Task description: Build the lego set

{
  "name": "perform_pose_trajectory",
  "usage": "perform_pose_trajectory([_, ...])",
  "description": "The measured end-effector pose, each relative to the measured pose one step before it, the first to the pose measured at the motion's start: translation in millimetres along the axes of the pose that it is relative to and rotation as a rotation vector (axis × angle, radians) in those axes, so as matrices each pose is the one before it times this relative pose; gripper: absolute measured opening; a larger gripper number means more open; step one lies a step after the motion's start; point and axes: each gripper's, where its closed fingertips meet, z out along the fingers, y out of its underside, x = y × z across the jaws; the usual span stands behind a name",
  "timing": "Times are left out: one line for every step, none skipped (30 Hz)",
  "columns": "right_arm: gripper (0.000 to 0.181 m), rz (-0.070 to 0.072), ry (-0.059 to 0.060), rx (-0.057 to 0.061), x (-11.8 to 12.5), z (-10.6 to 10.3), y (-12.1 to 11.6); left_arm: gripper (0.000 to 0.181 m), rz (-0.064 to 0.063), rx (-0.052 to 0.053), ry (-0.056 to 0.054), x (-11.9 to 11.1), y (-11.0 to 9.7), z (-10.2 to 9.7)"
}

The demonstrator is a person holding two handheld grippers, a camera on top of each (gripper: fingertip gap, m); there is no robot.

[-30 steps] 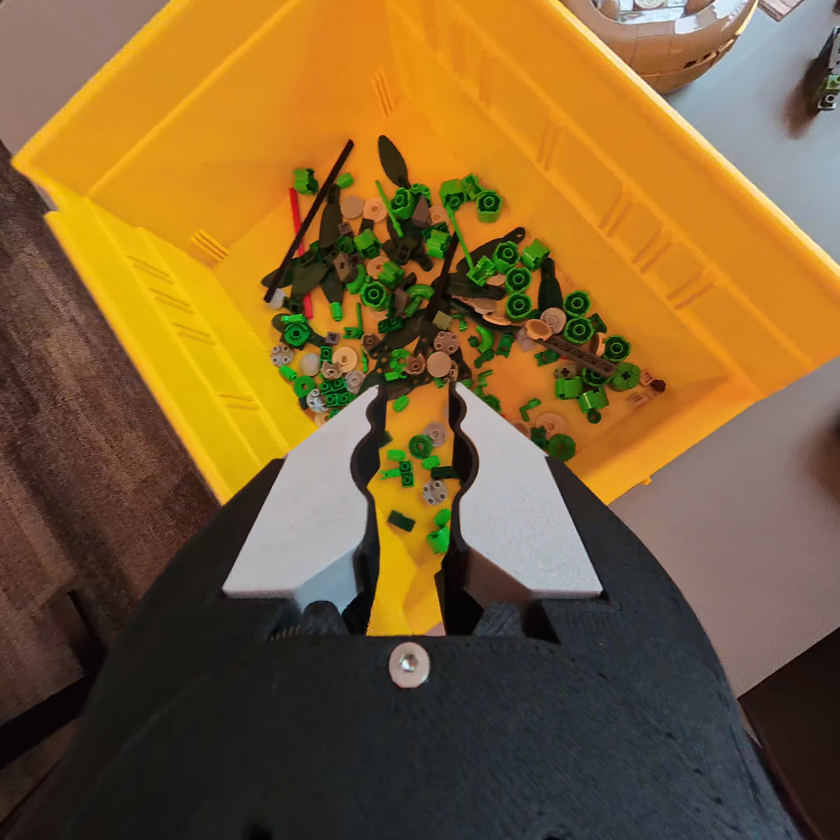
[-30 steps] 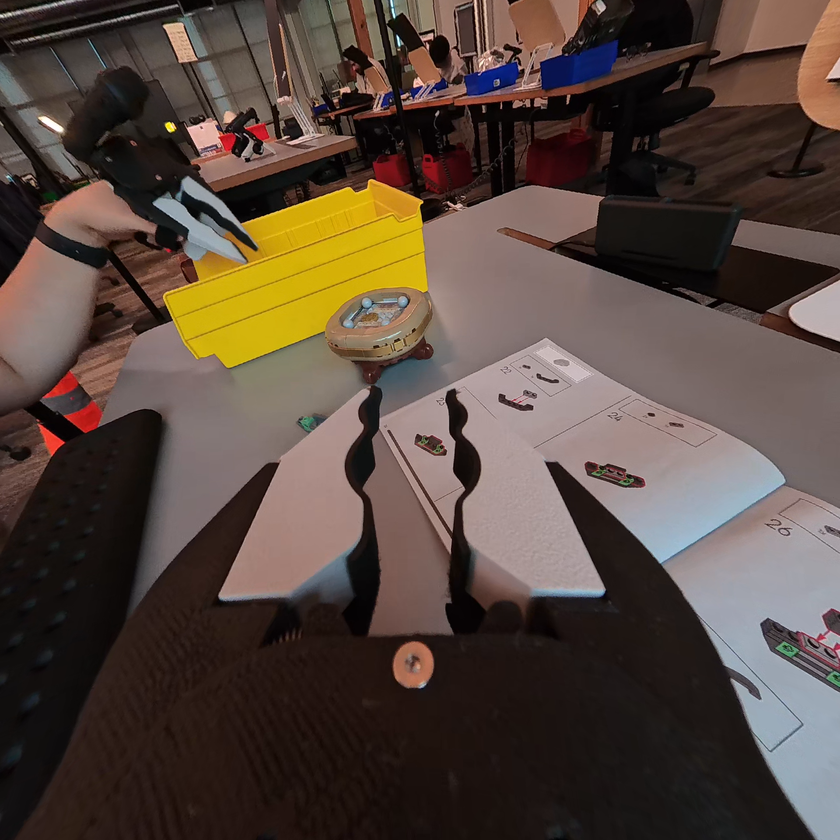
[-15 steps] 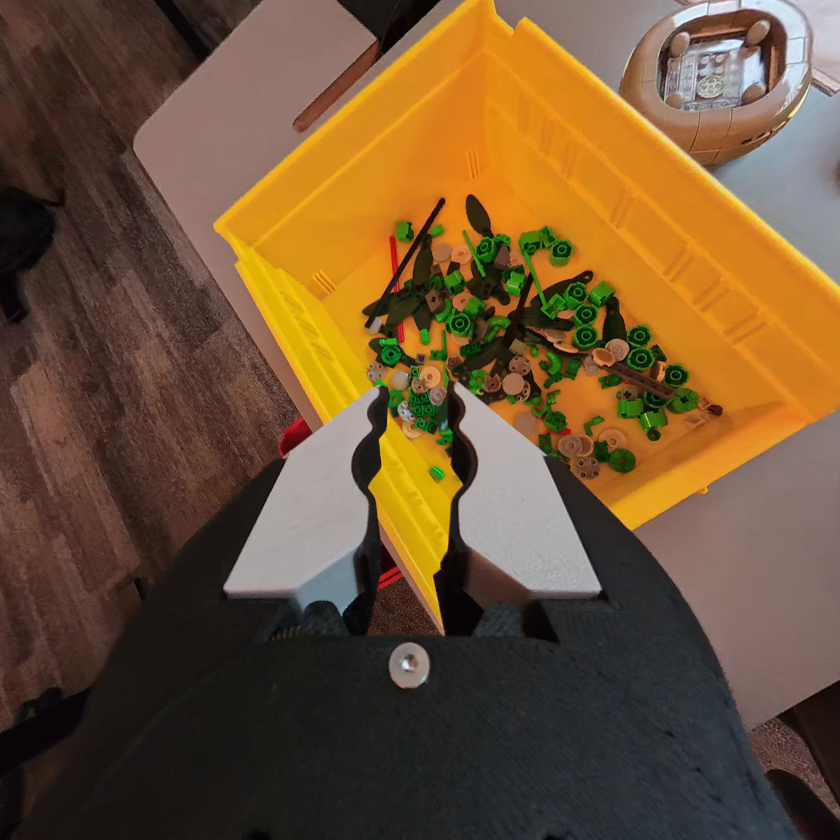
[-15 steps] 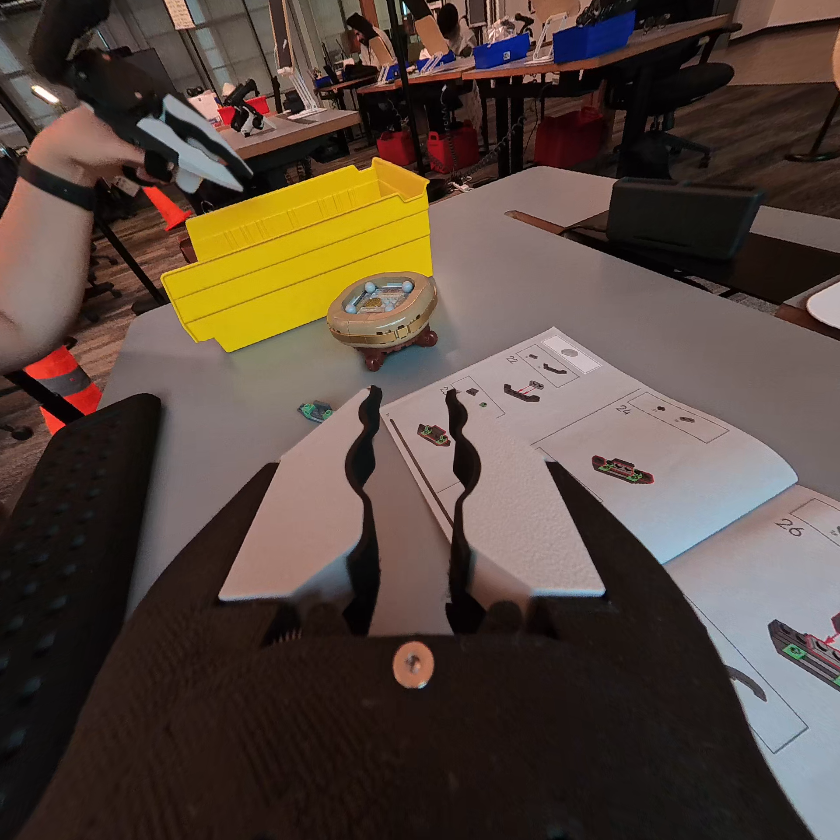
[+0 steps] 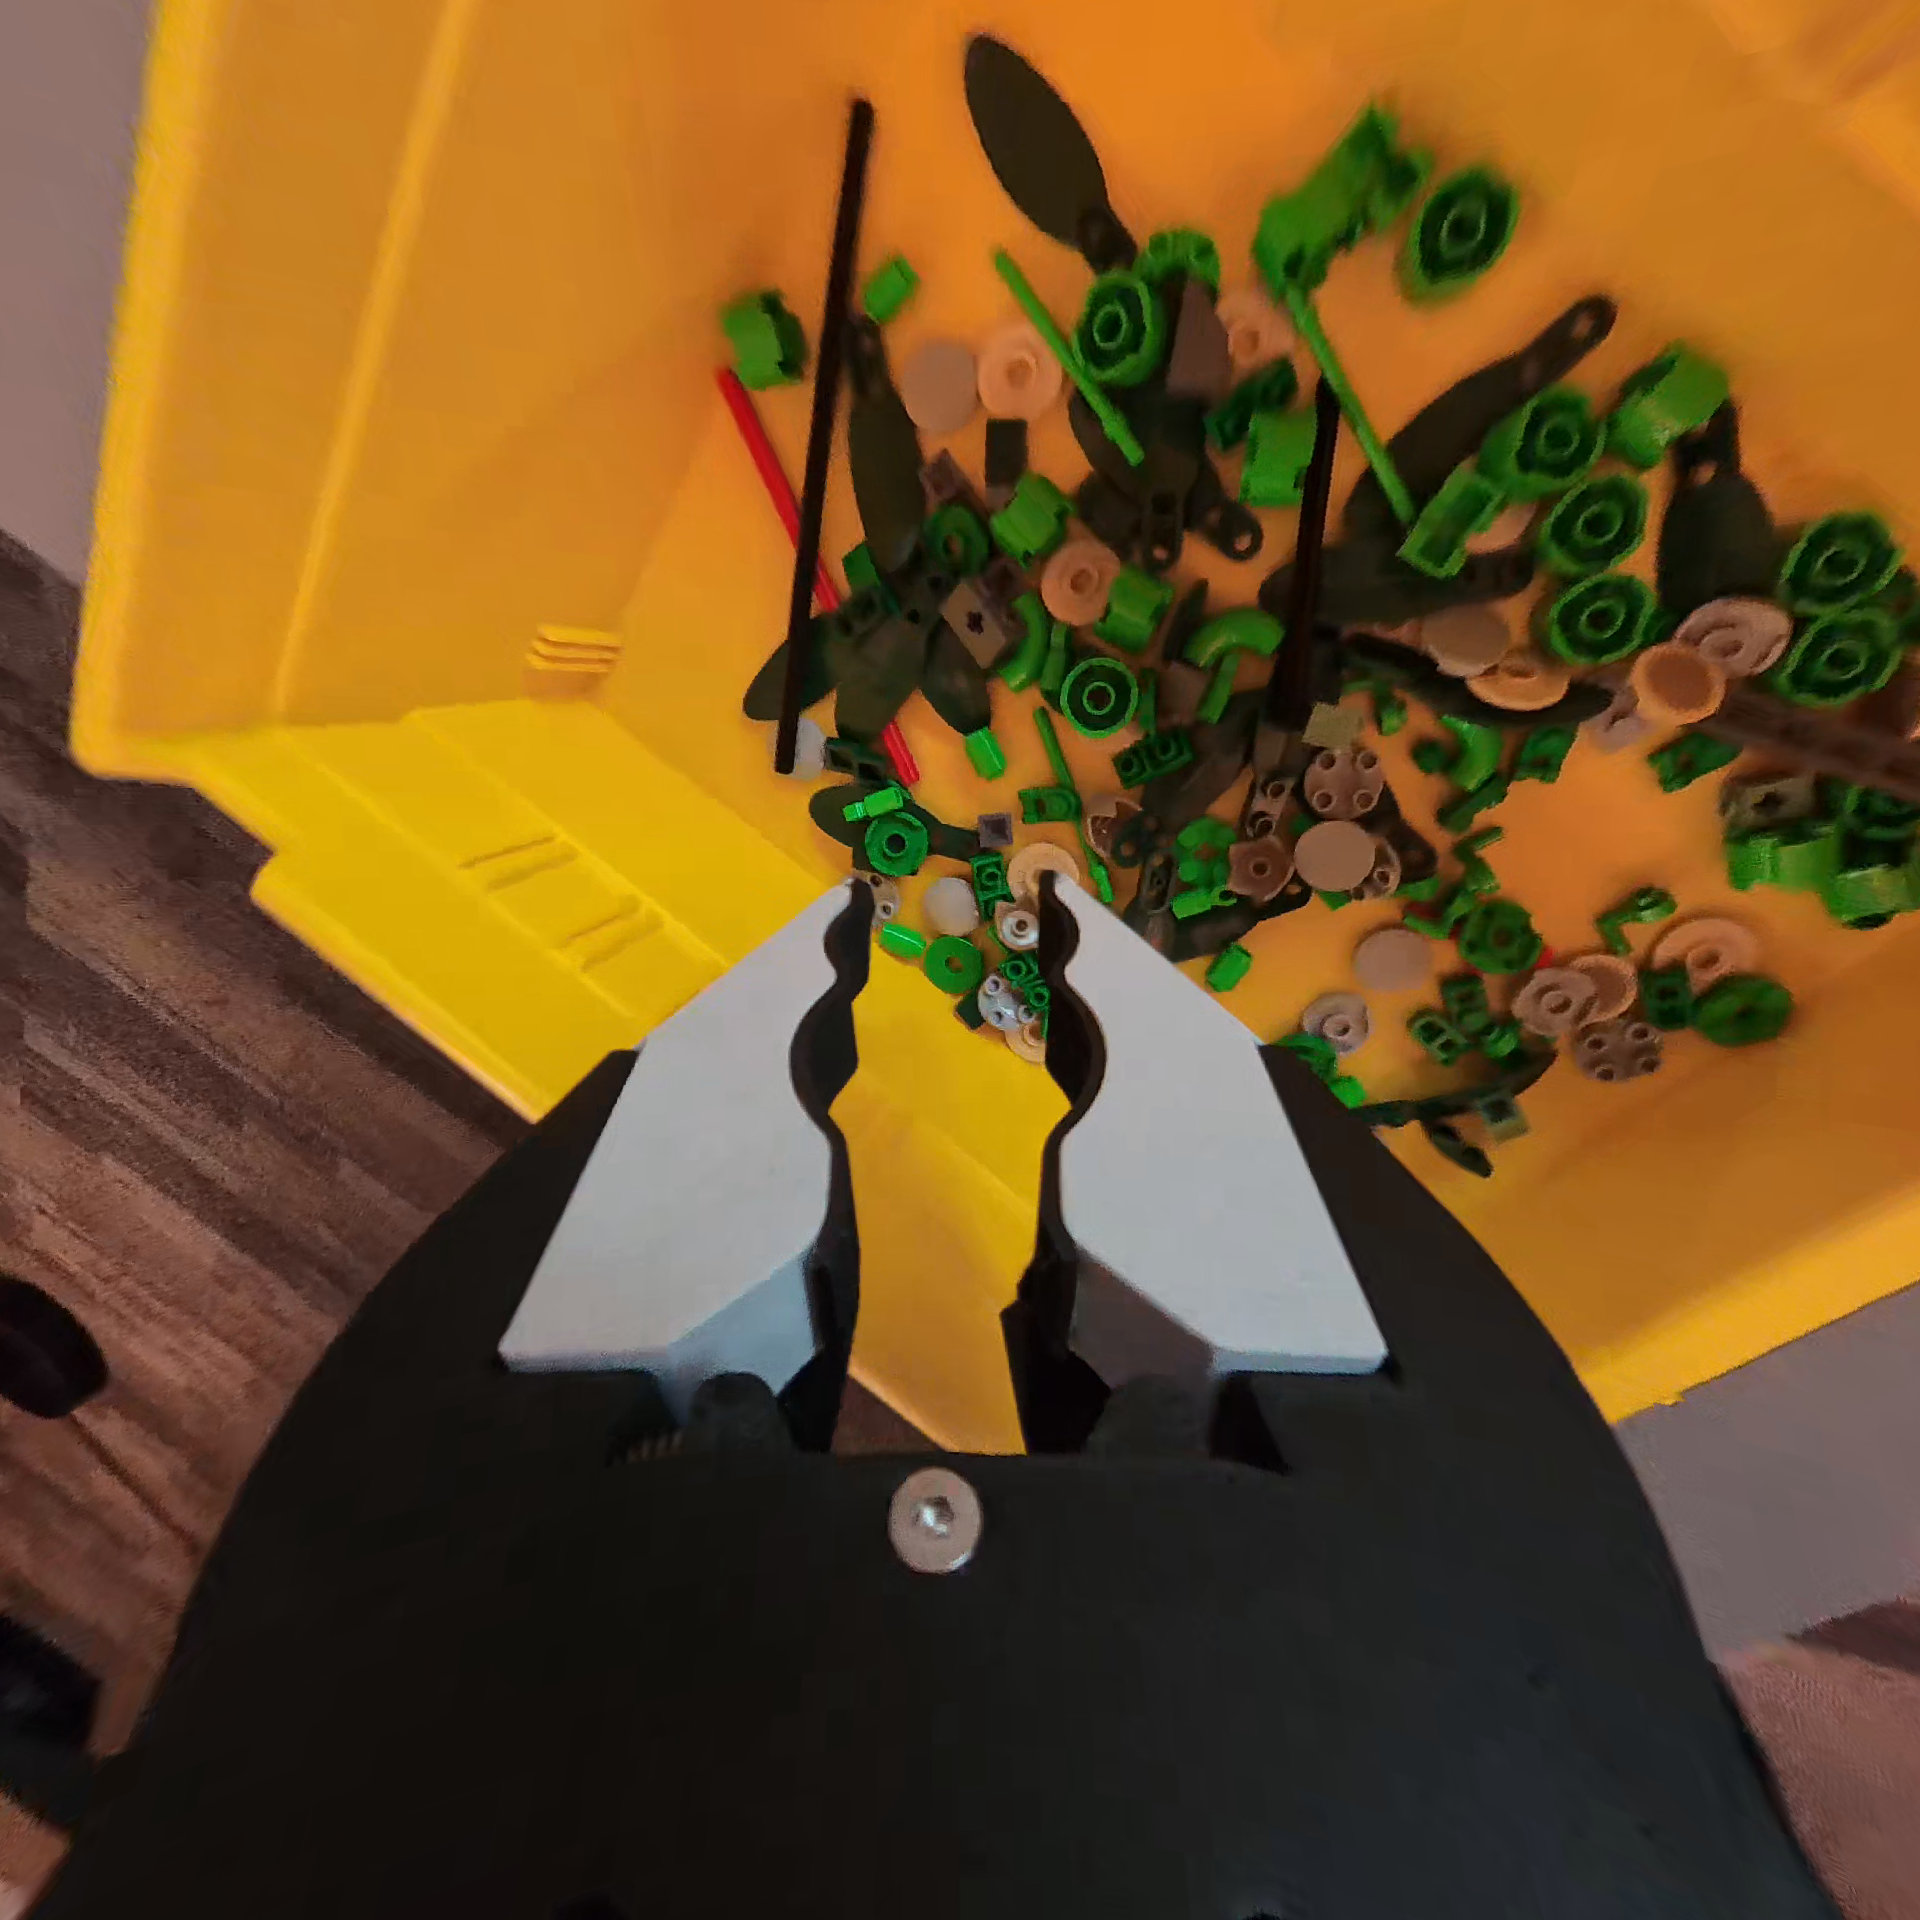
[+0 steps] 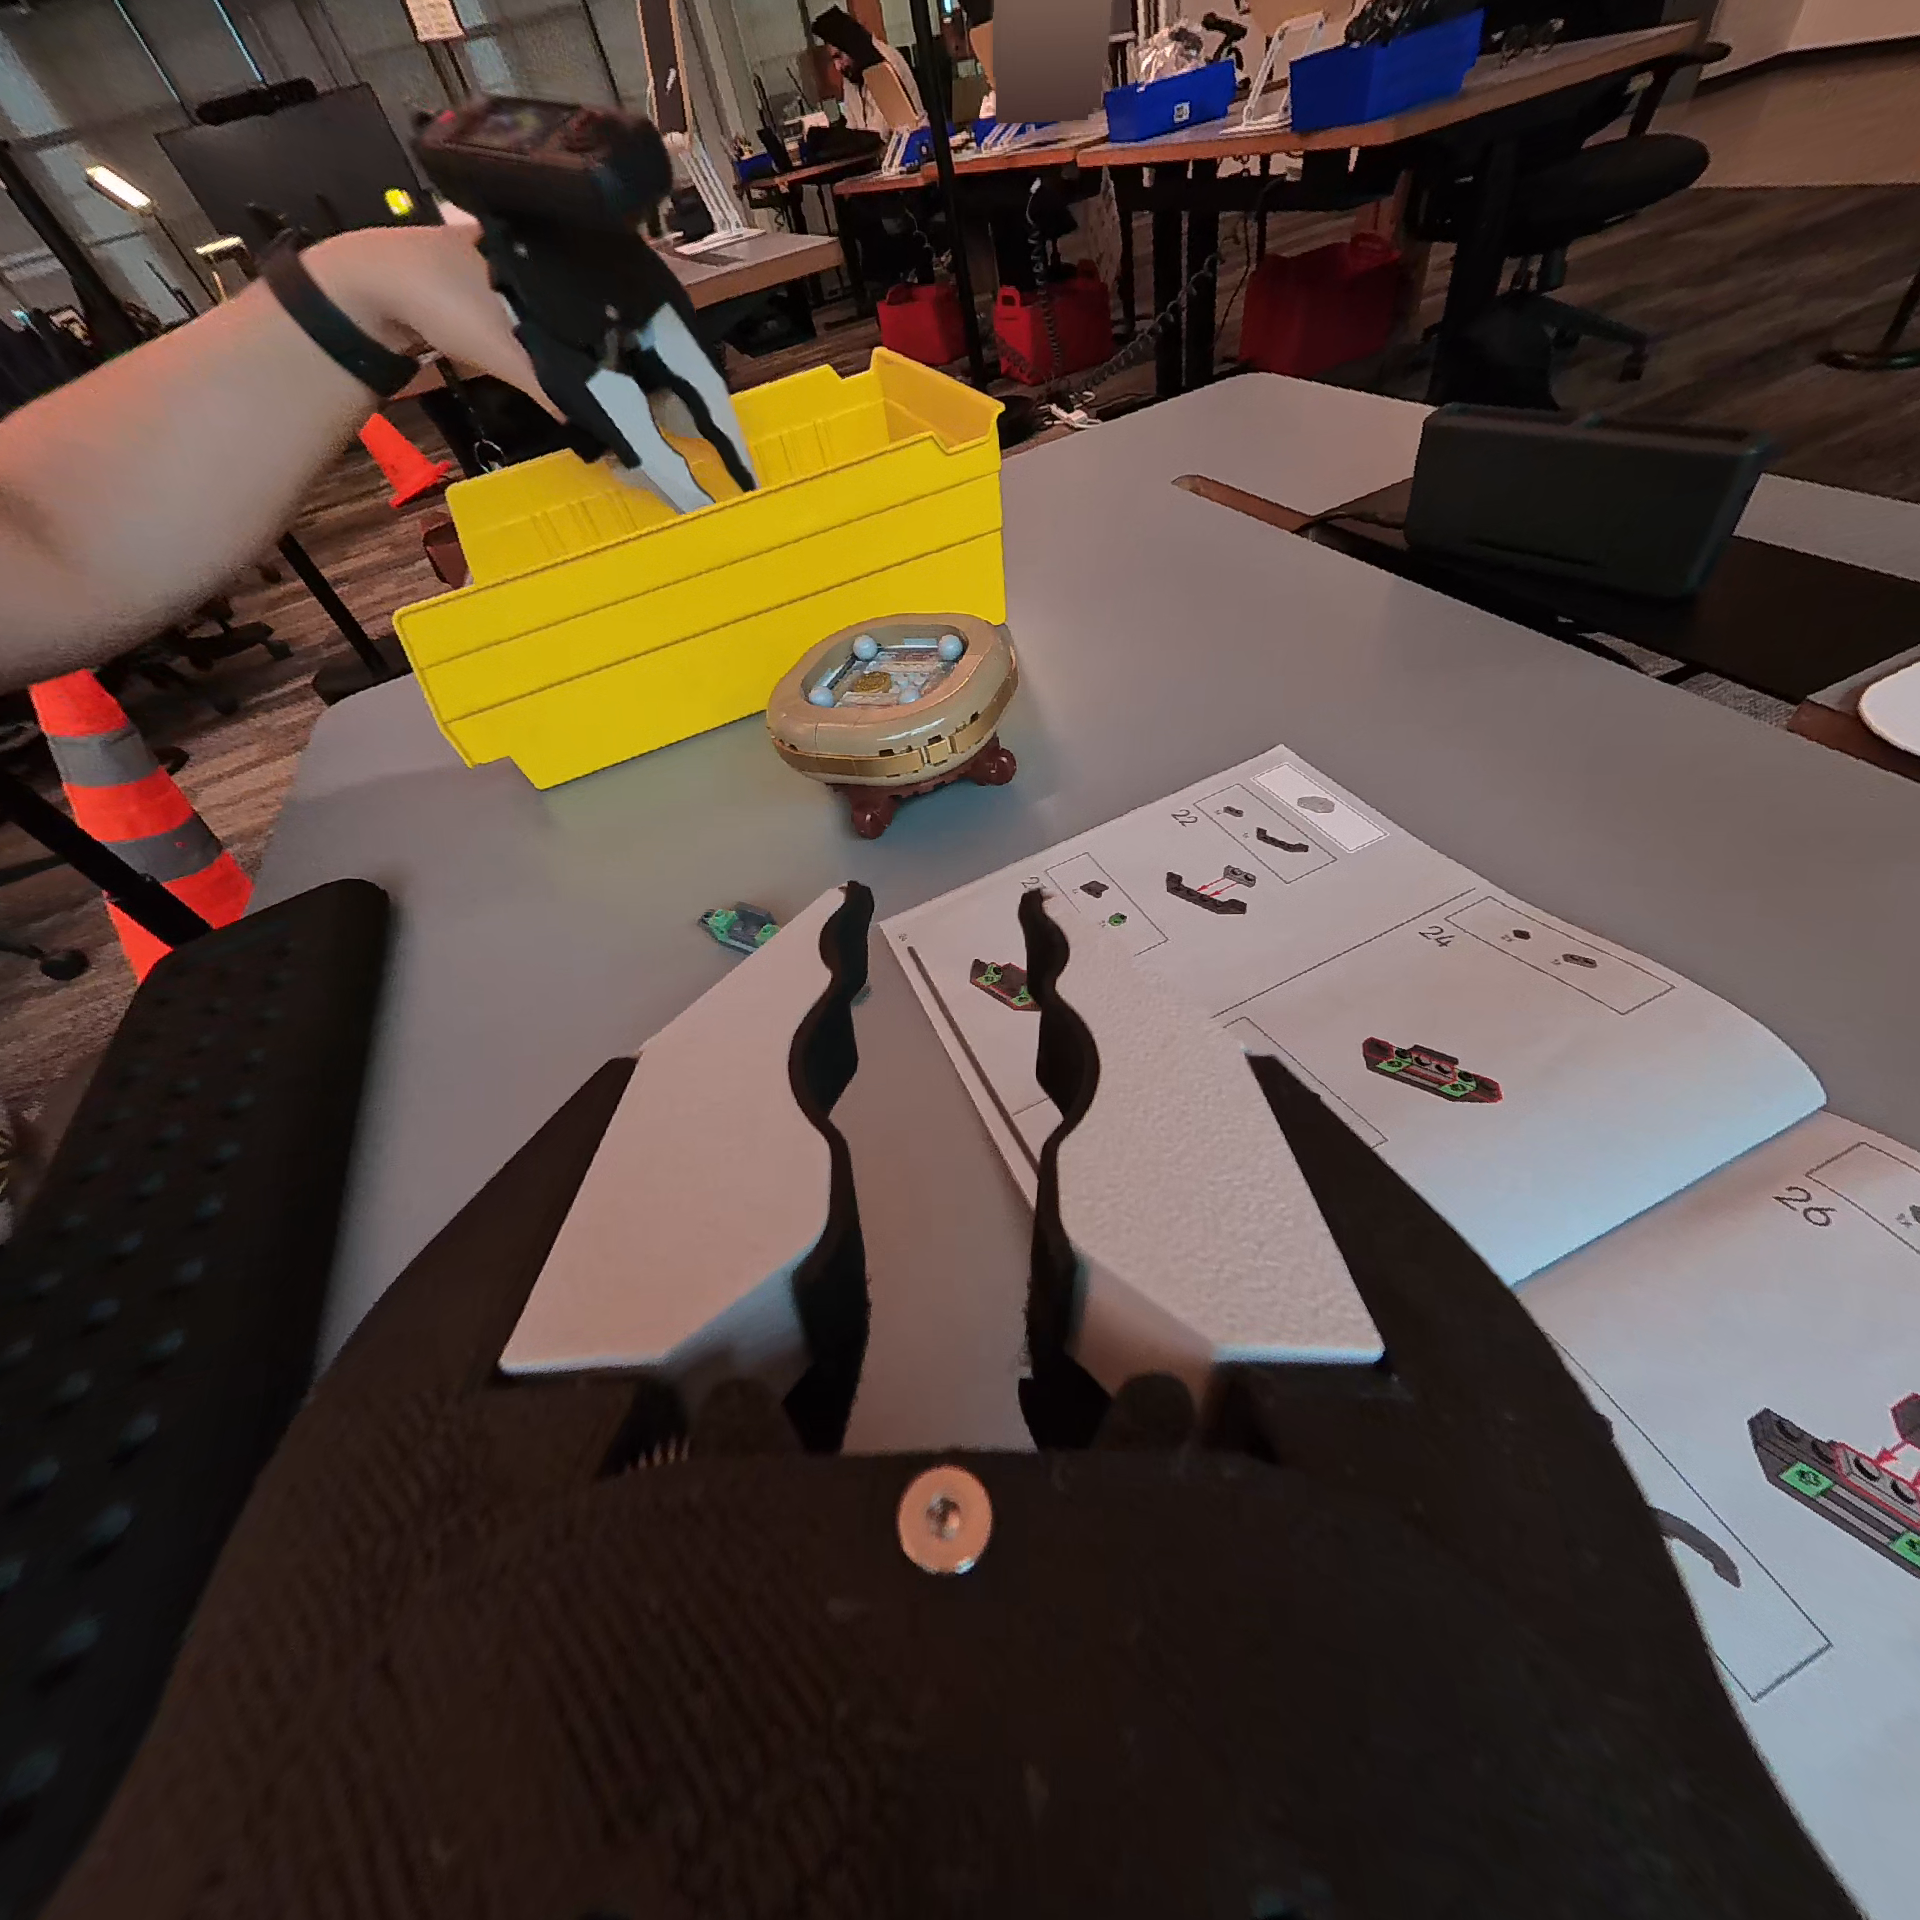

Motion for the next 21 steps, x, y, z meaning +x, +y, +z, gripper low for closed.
perform_pose_trajectory([0.029, -0.0032, -0.002, -0.0056, -0.87, 0.09, 0.62, 0.031, 0.041, -0.014, 0.0127, 1.69, -0.49, 4.3])
perform_pose_trajectory([0.029, -0.0045, -0.0022, -0.0035, -1.06, 0.0, 0.23, 0.032, 0.0463, -0.0137, 0.0244, 4.07, -0.5, 3.94])
perform_pose_trajectory([0.029, -0.0035, -0.002, -0.001, -0.95, 0.01, -0.23, 0.031, 0.0451, -0.0176, 0.0126, 1.75, 0.19, 3.79])
perform_pose_trajectory([0.029, -0.0019, -0.0019, 0.0, -0.86, -0.04, -0.26, 0.031, 0.0422, -0.0238, -0.0006, -0.9, 1.1, 3.59])
perform_pose_trajectory([0.029, -0.0004, -0.0036, 0.0014, -0.88, -0.04, -0.61, 0.031, 0.0464, -0.0215, 0.001, -0.79, 0.87, 3.1])
perform_pose_trajectory([0.029, 0.0012, -0.0049, 0.0028, -0.98, -0.07, -0.7, 0.03, 0.0513, -0.0118, -0.0048, -1.26, -0.25, 2.62])
perform_pose_trajectory([0.029, 0.0011, -0.0048, 0.0016, -1.03, 0.06, -0.47, 0.029, 0.0497, -0.0086, -0.0123, -2.27, -0.38, 2.06])
perform_pose_trajectory([0.029, -0.0001, -0.0043, 0.0015, -0.98, -0.01, -0.52, 0.028, 0.0454, -0.0099, -0.0037, -0.8, -0.3, 1.62])
perform_pose_trajectory([0.029, -0.0013, -0.0029, 0.0005, -0.91, -0.05, -0.35, 0.028, 0.0433, -0.0084, -0.0001, 0.02, -0.5, 1.45])
perform_pose_trajectory([0.029, -0.0023, -0.0034, -0.0003, -1.09, 0.05, -0.24, 0.025, 0.0422, -0.0084, -0.0021, -0.03, -0.21, 1.29])
perform_pose_trajectory([0.029, -0.0022, -0.0027, -0.0008, -1.08, 0.18, -0.31, 0.023, 0.0358, -0.0111, 0.0013, 0.28, 0.49, 1.46])
perform_pose_trajectory([0.029, -0.0029, -0.0018, -0.0008, -0.88, 0.06, -0.38, 0.023, 0.022, -0.0156, 0.0087, 0.77, 1.16, 1.52])
perform_pose_trajectory([0.029, -0.0022, -0.0033, 0.0003, -1.03, 0.22, -0.37, 0.023, 0.01, -0.0178, 0.0151, 1.14, 1.5, 1.37])
perform_pose_trajectory([0.029, -0.0007, -0.0043, -0.0002, -1.19, 0.2, -0.43, 0.025, 0.0053, -0.0128, 0.0127, 0.42, 1.05, 1.07])
perform_pose_trajectory([0.029, -0.0011, -0.0039, -0.0004, -1.07, 0.23, -0.2, 0.024, 0.0055, -0.0061, 0.0065, -0.55, 0.3, 0.76])
perform_pose_trajectory([0.029, -0.0024, -0.0024, -0.0007, -0.89, 0.27, -0.16, 0.023, 0.0048, -0.0019, 0.004, -0.52, 0.02, 0.2])
perform_pose_trajectory([0.029, -0.0022, -0.0019, -0.0024, -0.75, 0.19, 0.05, 0.022, 0.0021, 0.001, 0.0018, -0.82, -0.42, 0.02])
perform_pose_trajectory([0.029, -0.0027, -0.0002, -0.0048, -0.36, 0.21, 0.63, 0.02, 0.0, 0.004, 0.0035, -0.28, -1.0, -0.04])
perform_pose_trajectory([0.029, -0.0049, 0.0028, -0.0078, 0.03, 0.26, 1.12, 0.016, -0.0003, 0.0051, 0.0035, -0.26, -0.97, 0.07])
perform_pose_trajectory([0.029, -0.006, 0.0033, -0.0083, 0.08, 0.33, 1.38, 0.016, -0.0006, 0.0045, -0.0019, -1.07, -0.69, 0.16])
perform_pose_trajectory([0.029, -0.0029, 0.0001, -0.0046, -0.25, 0.15, 0.7, 0.018, -0.0022, 0.0055, 0.0041, -0.14, -0.92, 0.12])
